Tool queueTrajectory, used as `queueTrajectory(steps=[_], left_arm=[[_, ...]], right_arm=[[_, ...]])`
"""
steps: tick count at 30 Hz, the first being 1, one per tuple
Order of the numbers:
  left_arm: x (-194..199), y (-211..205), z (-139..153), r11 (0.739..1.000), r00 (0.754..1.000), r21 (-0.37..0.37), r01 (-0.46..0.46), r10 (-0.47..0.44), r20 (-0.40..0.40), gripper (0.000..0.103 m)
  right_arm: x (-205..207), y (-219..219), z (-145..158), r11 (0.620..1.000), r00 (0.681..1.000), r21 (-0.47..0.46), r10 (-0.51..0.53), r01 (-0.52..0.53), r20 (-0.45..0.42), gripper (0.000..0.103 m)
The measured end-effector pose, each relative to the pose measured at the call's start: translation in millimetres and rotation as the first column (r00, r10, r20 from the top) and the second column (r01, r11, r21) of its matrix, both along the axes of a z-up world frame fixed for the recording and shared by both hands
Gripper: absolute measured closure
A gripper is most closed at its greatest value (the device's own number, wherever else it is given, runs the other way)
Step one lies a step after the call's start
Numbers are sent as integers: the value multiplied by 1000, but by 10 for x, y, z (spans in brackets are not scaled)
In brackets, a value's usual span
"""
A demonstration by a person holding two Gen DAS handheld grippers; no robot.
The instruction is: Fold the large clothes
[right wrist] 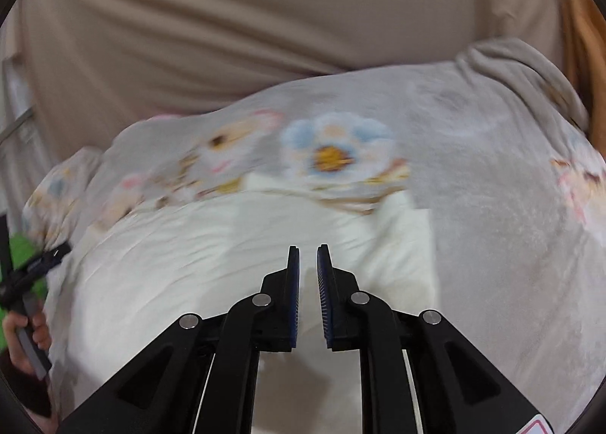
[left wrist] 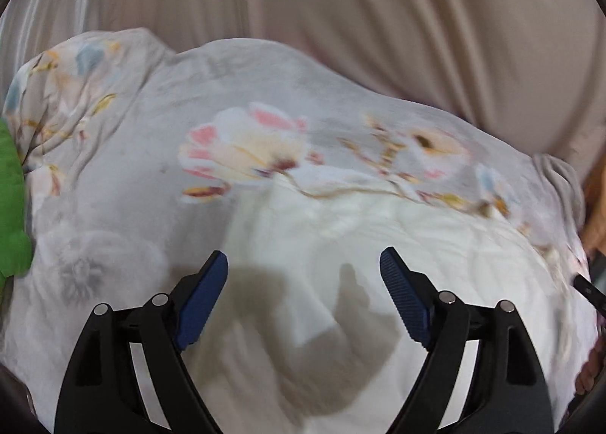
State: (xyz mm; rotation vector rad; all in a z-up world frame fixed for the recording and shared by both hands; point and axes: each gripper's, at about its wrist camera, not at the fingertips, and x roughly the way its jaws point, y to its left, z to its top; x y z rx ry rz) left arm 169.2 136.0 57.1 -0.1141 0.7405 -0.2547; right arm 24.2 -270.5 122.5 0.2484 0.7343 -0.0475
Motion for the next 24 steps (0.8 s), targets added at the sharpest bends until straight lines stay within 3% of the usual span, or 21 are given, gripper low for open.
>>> queueTrajectory(steps=[4, 6, 8, 10, 14, 19, 24], left_arm=[[-389, -291, -143, 994, 994, 31, 104, -102, -39, 19], [-502, -396, -349, 990, 989, 55, 129, -125, -81, 19], [-569, -421, -498, 990, 992, 79, 115, -110, -64, 14], [-657, -423, -557, 989, 996, 118, 87, -83, -33, 13], [-710, -401, -575, 992, 998, 109, 67, -65, -28, 13], [-753, -384, -585, 992, 998, 108, 61, -58, -27, 13], [-806, -366, -606, 991, 998, 117, 61, -59, -22, 13]], right_arm=[[-130, 672, -296, 986, 984, 14, 167, -166, -68, 90], [-184, 845, -489, 981, 977, -12, 190, -192, -97, 90], [-244, 932, -633, 981, 977, -46, 180, -186, -110, 91], [-292, 936, -587, 984, 978, -32, 173, -178, -117, 92], [-367, 978, -387, 980, 978, 27, 200, -199, -61, 90], [-288, 1091, -748, 979, 969, 15, 205, -205, -135, 91], [-377, 1119, -512, 976, 972, 61, 213, -208, -94, 89]])
